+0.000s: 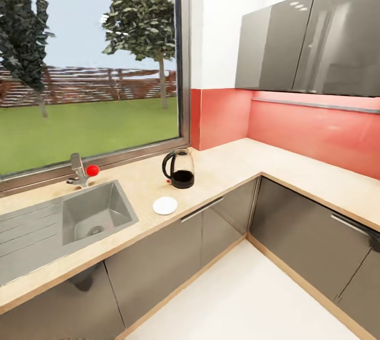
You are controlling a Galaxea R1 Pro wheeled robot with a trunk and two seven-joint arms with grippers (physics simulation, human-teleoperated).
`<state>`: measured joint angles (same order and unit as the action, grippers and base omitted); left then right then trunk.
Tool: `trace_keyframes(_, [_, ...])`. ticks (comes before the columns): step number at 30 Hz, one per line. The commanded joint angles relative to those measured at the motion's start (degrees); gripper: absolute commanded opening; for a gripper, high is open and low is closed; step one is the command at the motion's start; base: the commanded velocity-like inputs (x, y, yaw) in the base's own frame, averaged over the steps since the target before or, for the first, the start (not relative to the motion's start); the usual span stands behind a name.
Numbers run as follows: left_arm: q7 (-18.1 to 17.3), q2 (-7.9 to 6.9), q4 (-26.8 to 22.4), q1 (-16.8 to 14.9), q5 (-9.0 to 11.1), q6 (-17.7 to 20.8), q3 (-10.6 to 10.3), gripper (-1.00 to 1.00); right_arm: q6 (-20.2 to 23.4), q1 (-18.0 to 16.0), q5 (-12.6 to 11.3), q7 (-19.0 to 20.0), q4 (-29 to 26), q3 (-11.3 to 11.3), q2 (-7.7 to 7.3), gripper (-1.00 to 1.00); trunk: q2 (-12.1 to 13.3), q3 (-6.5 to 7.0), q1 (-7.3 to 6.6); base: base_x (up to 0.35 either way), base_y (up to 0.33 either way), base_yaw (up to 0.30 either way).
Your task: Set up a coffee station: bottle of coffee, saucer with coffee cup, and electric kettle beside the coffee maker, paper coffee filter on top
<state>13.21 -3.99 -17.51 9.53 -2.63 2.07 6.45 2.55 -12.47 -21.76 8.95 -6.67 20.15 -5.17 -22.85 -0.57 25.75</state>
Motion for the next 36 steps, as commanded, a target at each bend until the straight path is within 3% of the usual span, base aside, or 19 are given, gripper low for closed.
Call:
trace_keyframes(1, [0.04, 0.03, -0.17, 0.05, -0.27, 0.22, 0.23, 1.0, 0.27, -0.01, -0.59, 0.1, -0.09, 0.44, -0.04, 1.0, -0.07, -0.06, 0.03, 0.068, -0.005, 0.278])
trace_keyframes(20, [0.06, -0.01, -0.22, 0.05, -0.27, 0.11, 0.23, 1.0, 0.27, 0.0, -0.57, 0.1, -0.09, 0.43, -0.07, 1.0, -0.07, -0.06, 0.03, 0.137, -0.178, 0.278])
trace_keyframes(36, [0.06, -0.02, -0.16, 0.05, -0.27, 0.04, 0.23, 1.0, 0.27, -0.01, -0.57, 0.1, -0.09, 0.5, -0.02, 1.0, -0.07, -0.06, 0.03, 0.013, -0.02, 0.267])
